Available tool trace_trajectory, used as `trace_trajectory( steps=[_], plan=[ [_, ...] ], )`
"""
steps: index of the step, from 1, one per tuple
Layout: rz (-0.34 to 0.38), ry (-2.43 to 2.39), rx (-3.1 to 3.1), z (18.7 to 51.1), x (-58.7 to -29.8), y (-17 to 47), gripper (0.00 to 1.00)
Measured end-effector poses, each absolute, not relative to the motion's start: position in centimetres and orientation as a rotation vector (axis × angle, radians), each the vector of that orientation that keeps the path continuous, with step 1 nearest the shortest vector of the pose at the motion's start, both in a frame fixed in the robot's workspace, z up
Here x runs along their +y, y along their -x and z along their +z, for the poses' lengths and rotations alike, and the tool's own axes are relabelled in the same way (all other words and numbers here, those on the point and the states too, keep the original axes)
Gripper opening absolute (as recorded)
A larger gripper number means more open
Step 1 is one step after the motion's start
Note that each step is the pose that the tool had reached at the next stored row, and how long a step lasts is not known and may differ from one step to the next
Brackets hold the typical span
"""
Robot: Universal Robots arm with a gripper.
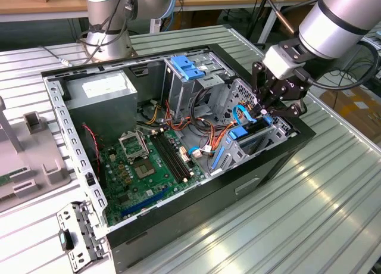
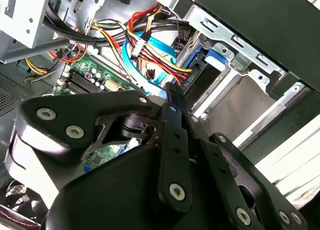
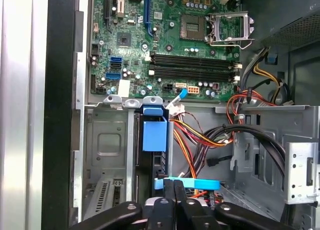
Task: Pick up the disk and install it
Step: 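Insert the second disk wire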
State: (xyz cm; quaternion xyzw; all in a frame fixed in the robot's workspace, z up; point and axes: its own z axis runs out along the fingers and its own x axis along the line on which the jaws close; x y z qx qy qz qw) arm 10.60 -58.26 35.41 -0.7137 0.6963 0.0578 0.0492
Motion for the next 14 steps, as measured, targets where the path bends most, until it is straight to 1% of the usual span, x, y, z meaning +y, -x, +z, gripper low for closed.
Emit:
trace_trajectory(
  steps=[1,14],
  plan=[
    [0.177,2.174,2.121,35.4,-58.26,-10.6,0.11],
    [0.183,2.176,2.124,34.58,-58.29,-10.88,0.11]
  ],
)
